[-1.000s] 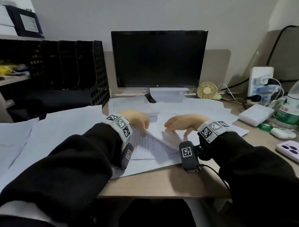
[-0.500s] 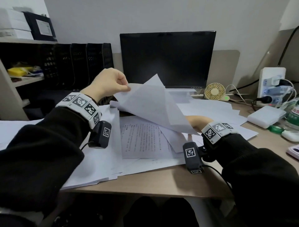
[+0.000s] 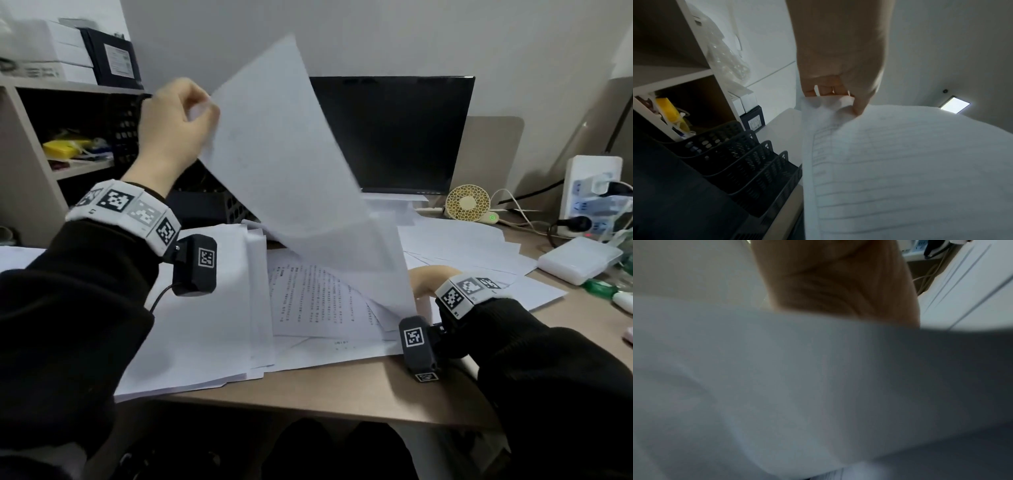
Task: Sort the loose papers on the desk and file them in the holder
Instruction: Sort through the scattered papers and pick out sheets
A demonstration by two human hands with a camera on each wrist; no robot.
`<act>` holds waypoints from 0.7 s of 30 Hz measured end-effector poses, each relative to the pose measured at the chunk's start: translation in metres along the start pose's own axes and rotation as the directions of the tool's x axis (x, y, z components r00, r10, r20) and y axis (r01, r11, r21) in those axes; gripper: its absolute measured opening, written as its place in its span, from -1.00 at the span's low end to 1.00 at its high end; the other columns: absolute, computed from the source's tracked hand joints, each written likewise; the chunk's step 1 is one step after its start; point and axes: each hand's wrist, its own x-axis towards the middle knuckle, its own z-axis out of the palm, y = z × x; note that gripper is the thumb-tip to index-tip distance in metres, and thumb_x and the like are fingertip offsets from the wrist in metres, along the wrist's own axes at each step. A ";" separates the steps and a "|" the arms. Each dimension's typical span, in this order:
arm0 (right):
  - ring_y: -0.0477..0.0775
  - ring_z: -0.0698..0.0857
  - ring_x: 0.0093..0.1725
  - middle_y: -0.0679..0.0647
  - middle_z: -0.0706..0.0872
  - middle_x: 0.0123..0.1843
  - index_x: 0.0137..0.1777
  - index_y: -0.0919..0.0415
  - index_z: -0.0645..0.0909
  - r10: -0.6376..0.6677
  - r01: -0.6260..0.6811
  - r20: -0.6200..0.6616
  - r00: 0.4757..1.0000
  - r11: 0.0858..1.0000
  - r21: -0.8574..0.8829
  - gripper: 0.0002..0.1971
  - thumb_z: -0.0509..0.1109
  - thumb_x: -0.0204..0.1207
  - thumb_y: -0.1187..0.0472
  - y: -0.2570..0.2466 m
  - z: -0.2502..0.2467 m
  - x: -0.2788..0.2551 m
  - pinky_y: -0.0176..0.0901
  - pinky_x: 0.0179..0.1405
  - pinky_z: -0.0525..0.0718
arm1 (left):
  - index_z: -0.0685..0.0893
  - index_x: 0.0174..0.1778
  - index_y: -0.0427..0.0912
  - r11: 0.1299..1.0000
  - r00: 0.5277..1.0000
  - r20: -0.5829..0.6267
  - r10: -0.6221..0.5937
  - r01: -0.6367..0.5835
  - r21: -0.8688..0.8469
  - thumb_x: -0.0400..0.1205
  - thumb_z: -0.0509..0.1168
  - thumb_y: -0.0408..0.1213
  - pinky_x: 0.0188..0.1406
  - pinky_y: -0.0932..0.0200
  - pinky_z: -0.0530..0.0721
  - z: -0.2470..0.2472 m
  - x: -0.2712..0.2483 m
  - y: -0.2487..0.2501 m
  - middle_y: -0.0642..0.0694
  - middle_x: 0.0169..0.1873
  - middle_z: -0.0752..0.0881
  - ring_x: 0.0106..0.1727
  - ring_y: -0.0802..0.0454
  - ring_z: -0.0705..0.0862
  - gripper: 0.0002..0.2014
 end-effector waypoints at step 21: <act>0.20 0.35 0.52 0.09 0.37 0.47 0.50 0.07 0.30 -0.105 0.100 -0.018 0.994 0.980 -0.172 -0.49 0.12 0.63 -0.14 -0.003 0.006 0.020 0.26 0.46 0.32 | 0.77 0.14 -0.21 0.979 0.975 0.159 0.158 -0.134 -0.152 0.63 0.23 -0.46 -0.04 0.03 0.67 0.078 -0.050 0.004 -0.23 -0.10 0.81 -0.08 -0.17 0.75 -0.74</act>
